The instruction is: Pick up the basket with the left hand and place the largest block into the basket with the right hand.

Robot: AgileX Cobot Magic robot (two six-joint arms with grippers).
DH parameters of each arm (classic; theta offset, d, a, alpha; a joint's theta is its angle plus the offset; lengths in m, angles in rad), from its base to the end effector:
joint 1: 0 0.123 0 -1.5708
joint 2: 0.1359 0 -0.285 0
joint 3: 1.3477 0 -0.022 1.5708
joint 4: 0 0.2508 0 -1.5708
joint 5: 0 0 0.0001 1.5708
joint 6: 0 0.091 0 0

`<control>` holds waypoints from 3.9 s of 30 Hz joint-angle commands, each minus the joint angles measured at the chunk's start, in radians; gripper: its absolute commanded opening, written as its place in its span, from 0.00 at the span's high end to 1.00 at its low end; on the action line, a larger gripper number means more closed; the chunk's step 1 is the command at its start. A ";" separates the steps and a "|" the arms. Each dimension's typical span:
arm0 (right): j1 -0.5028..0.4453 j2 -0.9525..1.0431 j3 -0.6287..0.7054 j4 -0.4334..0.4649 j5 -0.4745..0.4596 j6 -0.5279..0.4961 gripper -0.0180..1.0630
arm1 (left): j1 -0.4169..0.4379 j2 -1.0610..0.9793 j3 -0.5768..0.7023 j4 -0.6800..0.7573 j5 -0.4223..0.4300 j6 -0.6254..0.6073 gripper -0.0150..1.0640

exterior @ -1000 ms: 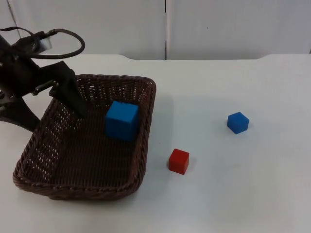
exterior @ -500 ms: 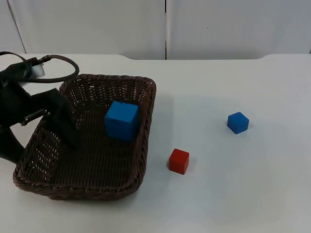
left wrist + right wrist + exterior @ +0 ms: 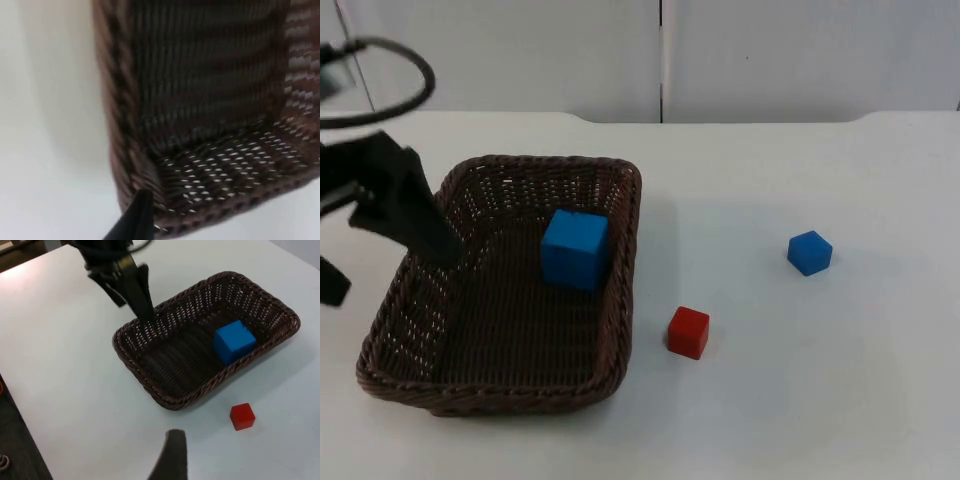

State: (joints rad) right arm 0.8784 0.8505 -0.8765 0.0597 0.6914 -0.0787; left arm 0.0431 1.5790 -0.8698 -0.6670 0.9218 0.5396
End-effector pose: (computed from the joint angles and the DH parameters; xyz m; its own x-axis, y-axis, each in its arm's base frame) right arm 0.1031 0.1297 0.3612 -0.3224 -0.4399 -0.8382 -0.8005 0.5993 -0.0066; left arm 0.2707 -0.0333 0.1985 -0.9807 0.0407 -0.1912 0.1281 0.8725 -0.4716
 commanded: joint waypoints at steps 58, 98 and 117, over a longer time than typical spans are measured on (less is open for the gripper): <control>0.004 -0.649 0.225 0.002 0.118 0.011 0.32 | 0.004 -1.397 0.123 0.563 0.066 -0.458 0.02; 0.002 -0.851 0.363 -0.012 0.389 0.054 0.32 | 0.004 -1.579 0.376 0.667 0.154 -0.573 0.02; 0.002 -0.851 0.363 -0.037 0.389 0.087 0.32 | 0.004 -1.579 0.376 0.667 0.153 -0.570 0.02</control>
State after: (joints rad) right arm 0.8784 0.0027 -0.5146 0.0257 1.0828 0.0114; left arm 0.0431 0.0032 -0.4994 0.0000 1.0856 -0.0260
